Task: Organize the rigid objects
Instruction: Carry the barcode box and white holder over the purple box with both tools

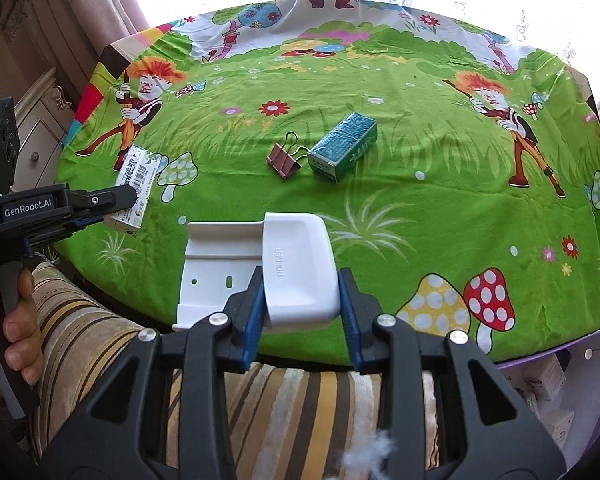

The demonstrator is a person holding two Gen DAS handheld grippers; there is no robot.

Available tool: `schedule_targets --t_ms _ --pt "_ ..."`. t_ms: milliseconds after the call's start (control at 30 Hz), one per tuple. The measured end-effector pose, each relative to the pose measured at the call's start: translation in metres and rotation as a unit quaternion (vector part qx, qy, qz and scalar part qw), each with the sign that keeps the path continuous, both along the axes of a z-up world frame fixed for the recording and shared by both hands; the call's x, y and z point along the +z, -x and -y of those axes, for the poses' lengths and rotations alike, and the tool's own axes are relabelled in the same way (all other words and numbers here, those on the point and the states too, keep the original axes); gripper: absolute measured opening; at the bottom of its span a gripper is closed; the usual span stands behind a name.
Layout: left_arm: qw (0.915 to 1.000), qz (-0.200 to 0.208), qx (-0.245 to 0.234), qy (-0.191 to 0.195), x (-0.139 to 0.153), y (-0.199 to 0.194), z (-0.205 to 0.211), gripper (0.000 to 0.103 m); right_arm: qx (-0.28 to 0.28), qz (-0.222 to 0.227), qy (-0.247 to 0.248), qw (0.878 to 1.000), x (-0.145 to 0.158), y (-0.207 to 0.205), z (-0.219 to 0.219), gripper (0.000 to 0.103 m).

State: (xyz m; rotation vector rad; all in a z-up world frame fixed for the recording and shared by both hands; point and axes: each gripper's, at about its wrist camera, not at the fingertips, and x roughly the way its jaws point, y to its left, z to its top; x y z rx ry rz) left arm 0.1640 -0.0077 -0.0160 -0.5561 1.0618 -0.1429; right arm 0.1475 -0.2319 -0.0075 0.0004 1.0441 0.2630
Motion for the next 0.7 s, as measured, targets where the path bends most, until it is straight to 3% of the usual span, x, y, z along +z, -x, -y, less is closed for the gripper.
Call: schedule_targets --t_ms 333,700 --pt "0.9984 0.011 -0.048 0.030 0.013 0.035 0.038 0.027 -0.045 0.011 -0.004 0.999 0.013 0.042 0.055 0.039" --pt "0.9901 0.014 -0.130 0.052 0.024 0.066 0.102 0.027 -0.117 0.018 -0.001 0.993 0.021 0.092 0.132 0.039"
